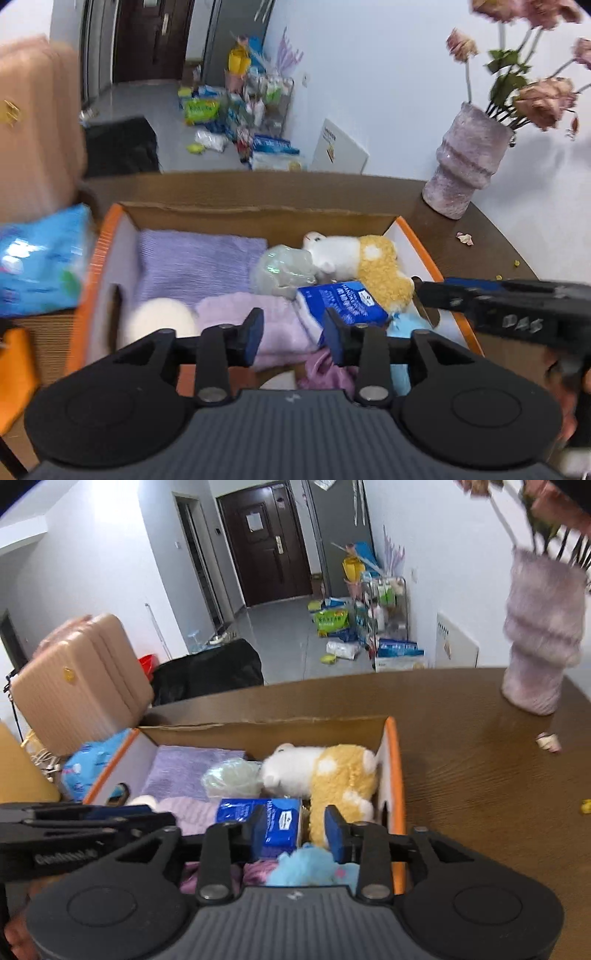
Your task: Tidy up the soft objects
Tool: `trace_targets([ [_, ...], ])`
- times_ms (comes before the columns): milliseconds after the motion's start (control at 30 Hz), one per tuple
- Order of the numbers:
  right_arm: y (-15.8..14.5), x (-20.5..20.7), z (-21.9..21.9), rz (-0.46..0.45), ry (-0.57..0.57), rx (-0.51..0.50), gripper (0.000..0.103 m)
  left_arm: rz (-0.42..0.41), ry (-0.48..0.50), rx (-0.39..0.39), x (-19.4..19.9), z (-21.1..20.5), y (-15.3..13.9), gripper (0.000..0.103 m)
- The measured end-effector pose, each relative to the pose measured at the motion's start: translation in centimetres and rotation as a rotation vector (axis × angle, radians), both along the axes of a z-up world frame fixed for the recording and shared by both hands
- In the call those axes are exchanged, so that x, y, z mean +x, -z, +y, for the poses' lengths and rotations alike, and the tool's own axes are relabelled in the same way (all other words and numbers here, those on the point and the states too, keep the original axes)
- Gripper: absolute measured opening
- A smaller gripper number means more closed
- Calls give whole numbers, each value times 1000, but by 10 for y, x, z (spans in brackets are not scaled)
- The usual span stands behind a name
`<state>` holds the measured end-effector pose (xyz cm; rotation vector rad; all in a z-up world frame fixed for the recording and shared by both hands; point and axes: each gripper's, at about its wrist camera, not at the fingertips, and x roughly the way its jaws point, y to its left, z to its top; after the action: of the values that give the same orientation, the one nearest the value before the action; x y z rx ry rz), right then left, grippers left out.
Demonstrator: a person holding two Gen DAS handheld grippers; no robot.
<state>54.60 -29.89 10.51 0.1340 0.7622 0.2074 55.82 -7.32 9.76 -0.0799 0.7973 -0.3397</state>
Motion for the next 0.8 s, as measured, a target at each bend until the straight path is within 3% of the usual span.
trace_targets([
  [133, -27, -50, -6, -39, -17, -62, 55, -59, -23, 68, -47, 21, -22, 61],
  [233, -42, -95, -8, -131, 38, -125, 70, -149, -102, 104, -88, 42, -32, 96],
  [267, -44, -111, -10, -175, 63, -139, 86, -204, -141, 115, -105, 48, -33, 101],
  [300, -44, -128, -10, -236, 95, -152, 98, -244, -166, 126, -118, 53, -33, 102],
  [333, -42, -141, -8, -279, 119, -162, 100, -279, -184, 141, -133, 56, -30, 103],
  [533, -17, -188, 2, -281, 137, -110, 100, -327, -218, 141, -187, 71, -18, 103],
  [667, -6, -209, 18, -313, 154, -158, 100, -364, -212, 159, -210, 69, -14, 103],
  [800, 2, -233, 27, -335, 154, -131, 100, -398, -212, 152, -238, 73, -10, 103],
])
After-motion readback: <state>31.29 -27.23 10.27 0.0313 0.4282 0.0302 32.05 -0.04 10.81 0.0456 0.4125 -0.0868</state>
